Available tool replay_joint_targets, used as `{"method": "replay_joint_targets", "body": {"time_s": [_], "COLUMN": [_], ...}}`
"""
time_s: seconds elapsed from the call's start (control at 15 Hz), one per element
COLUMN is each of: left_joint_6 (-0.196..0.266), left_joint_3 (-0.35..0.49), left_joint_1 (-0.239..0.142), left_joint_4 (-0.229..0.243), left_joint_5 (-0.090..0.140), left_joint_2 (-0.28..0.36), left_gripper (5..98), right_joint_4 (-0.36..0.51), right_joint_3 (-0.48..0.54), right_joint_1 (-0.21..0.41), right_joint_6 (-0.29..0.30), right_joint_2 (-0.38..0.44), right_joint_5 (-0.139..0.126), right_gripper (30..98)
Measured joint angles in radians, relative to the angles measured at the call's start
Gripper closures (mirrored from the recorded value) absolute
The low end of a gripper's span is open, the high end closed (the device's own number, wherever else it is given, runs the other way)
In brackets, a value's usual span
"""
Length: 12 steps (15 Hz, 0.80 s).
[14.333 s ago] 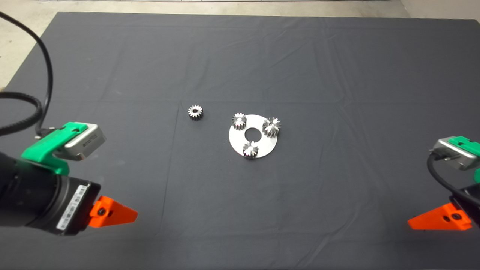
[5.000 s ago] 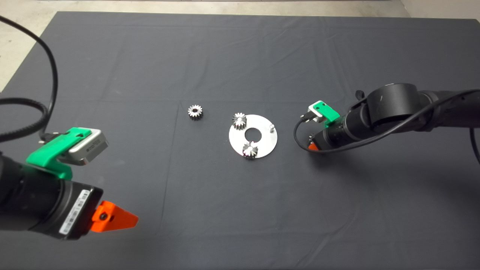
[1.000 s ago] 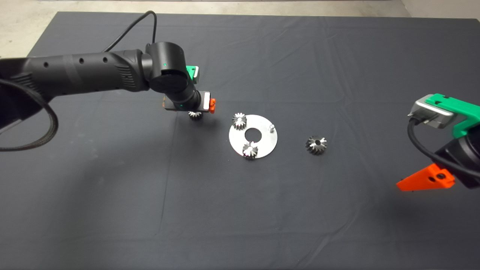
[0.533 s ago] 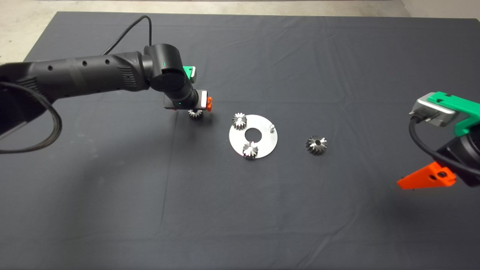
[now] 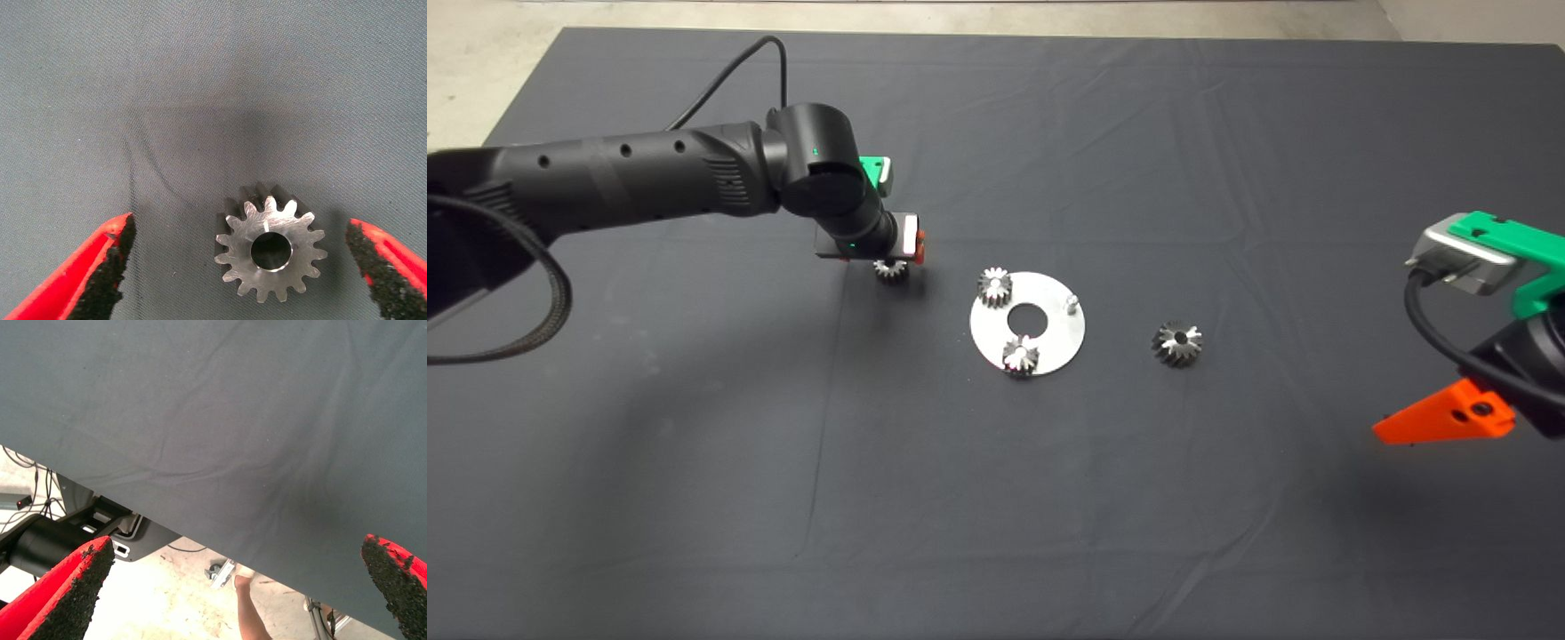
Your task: Remove an incorrectly installed larger gear and replace it with the correct smaller gear
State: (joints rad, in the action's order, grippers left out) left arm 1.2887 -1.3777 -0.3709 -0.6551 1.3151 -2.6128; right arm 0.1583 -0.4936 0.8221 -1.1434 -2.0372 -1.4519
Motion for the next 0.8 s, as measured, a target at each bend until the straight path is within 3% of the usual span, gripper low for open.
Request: {"method": "replay_joint_targets", "body": {"time_s": [0.27,0.47,0.8], "left_joint_6": [0.001,0.0,0.0], "left_joint_3": [0.0,0.0,0.001], "left_joint_1": [0.006,0.022,0.031], "left_joint_4": [0.0,0.0,0.0], "left_joint_5": [-0.007,-0.029,-0.033], "left_joint_2": [-0.001,0.0,0.0], "left_gripper": [28.8,28.8,35.6], "right_joint_4": [0.0,0.0,0.0], "right_joint_3": [0.002,0.013,0.013], "right_joint_1": [0.001,0.001,0.002], "right_joint_6": [0.0,0.0,-0.006], "right_joint_2": [0.001,0.0,0.001], "right_joint_5": [0.0,0.001,0.001], "right_gripper": [30.8,30.8,30.8]}}
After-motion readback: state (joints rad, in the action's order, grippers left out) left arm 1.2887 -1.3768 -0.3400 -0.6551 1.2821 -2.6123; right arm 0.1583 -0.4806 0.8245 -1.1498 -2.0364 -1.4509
